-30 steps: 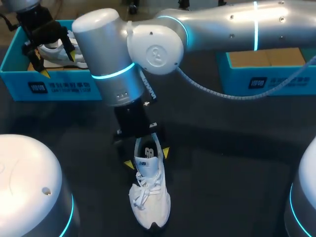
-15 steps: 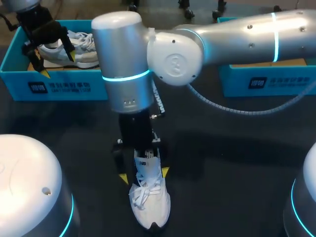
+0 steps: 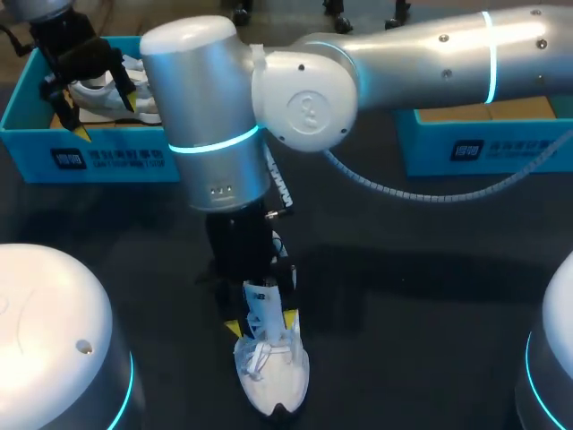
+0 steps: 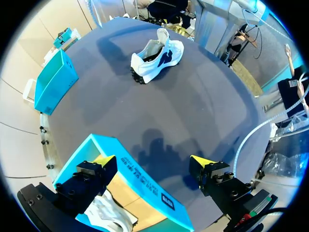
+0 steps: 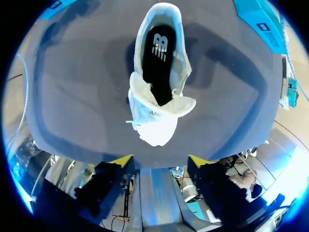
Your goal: Take the shoe out of the shoebox, open the shoe tongue, remove and reinsert the insole, then place the shoe into the shoebox
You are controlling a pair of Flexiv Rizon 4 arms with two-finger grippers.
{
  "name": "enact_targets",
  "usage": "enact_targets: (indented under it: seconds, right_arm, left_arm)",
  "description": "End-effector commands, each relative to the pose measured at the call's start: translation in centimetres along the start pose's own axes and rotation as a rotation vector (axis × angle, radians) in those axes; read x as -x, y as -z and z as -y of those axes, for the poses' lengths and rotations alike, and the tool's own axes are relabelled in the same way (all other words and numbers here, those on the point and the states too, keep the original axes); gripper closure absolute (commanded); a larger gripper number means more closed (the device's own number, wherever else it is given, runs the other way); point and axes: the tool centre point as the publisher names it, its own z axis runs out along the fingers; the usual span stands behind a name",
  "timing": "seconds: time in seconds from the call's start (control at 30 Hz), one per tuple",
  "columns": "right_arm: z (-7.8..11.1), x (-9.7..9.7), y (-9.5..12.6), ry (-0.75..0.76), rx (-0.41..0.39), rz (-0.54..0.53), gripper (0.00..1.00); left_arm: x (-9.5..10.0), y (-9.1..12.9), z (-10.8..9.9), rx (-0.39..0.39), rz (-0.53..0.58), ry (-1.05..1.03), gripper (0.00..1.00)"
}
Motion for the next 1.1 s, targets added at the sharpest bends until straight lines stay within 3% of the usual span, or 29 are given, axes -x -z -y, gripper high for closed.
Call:
enact_targets:
  seconds: [0.03,0.27,0.6,0.8,1.03,1.1]
  right_arm:
    - [0.5,-0.5,-0.3,-0.118,0.025,0.017,0.78]
    - [-1.7,0.6,-0.8,-0.108,0.031,0.011,0.84]
    - [-6.0,2.2,-3.0,-0.035,0.068,-0.012,0.78]
    - [-8.6,2.2,-3.3,0.033,0.071,-0.018,0.83]
    - [-12.3,1.9,-2.6,0.128,0.08,-0.022,0.78]
    - [-12.5,1.7,-2.4,0.135,0.087,-0.021,0.79]
  left_arm:
    - [-0.1,0.0,0.0,0.002,-0.001,0.0,0.0]
    - [-0.1,0.0,0.0,0.002,-0.001,0.0,0.0]
    - [-0.1,0.0,0.0,0.002,-0.001,0.0,0.0]
    - [-0.1,0.0,0.0,0.002,-0.001,0.0,0.0]
    - [-0.1,0.0,0.0,0.002,-0.001,0.0,0.0]
    - [-0.1,0.0,0.0,0.002,-0.001,0.0,0.0]
